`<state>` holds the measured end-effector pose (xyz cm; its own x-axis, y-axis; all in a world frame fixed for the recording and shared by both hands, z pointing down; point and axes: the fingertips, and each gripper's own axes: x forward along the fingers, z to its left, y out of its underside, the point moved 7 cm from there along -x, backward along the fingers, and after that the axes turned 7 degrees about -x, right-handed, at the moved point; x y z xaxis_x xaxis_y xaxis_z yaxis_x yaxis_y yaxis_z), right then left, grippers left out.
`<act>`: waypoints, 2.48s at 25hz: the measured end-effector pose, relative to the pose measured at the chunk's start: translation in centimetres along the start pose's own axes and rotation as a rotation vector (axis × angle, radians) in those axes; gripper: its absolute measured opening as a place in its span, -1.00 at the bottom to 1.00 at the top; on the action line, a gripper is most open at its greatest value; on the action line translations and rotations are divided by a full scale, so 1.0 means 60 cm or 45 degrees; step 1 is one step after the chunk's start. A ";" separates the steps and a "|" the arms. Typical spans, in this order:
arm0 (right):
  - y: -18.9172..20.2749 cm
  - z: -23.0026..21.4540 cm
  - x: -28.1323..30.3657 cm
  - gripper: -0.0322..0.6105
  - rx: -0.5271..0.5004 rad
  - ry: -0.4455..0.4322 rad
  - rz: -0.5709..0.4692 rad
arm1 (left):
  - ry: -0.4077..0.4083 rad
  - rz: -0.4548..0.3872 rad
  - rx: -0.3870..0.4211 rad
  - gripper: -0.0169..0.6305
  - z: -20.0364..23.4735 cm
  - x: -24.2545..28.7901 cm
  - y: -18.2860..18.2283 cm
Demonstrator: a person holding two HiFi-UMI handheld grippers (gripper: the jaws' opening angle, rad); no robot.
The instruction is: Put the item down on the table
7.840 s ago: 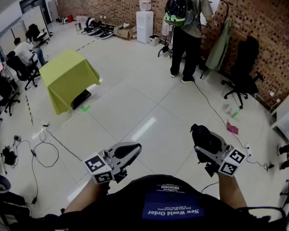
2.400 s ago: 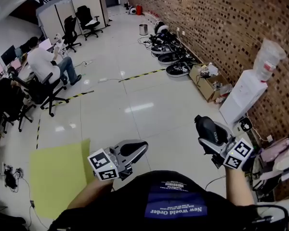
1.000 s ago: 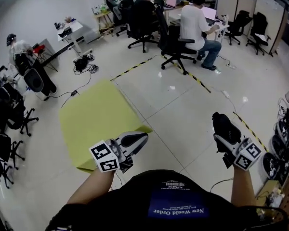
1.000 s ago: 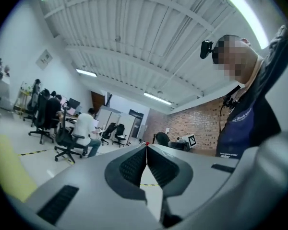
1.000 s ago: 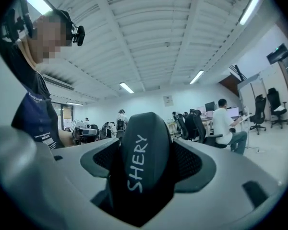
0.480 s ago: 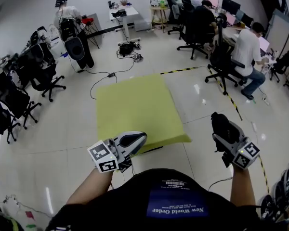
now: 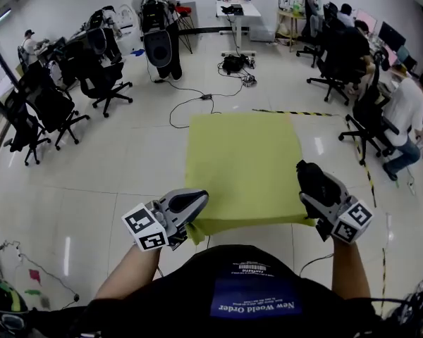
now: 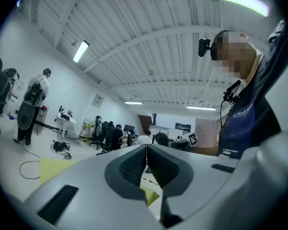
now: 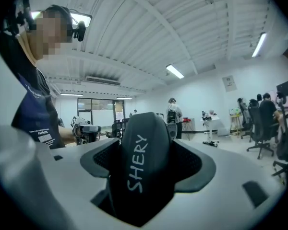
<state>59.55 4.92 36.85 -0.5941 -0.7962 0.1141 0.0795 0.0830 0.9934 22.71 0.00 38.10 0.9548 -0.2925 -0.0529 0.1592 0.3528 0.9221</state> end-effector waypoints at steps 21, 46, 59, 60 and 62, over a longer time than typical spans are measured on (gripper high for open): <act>-0.034 -0.137 0.124 0.15 -0.067 -0.313 0.016 | -0.258 -0.040 0.061 -0.94 0.033 0.088 -0.020; 0.400 -0.317 0.314 0.15 0.058 -0.172 0.632 | -0.207 0.219 -0.123 -0.93 0.259 0.242 0.168; 0.522 -0.301 0.356 0.15 -0.117 -0.211 0.824 | -0.160 0.211 -0.171 -0.93 0.278 0.252 0.199; 0.523 -0.299 0.358 0.15 -0.122 -0.215 0.829 | -0.159 0.211 -0.175 -0.93 0.278 0.250 0.202; 0.528 -0.297 0.363 0.15 -0.129 -0.223 0.846 | -0.160 0.213 -0.186 -0.93 0.279 0.246 0.210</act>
<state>63.42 -20.45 70.53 -0.5134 -0.4868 0.7067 0.5402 0.4565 0.7069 34.59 -14.76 55.33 0.9337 -0.3240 0.1525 0.0444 0.5275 0.8484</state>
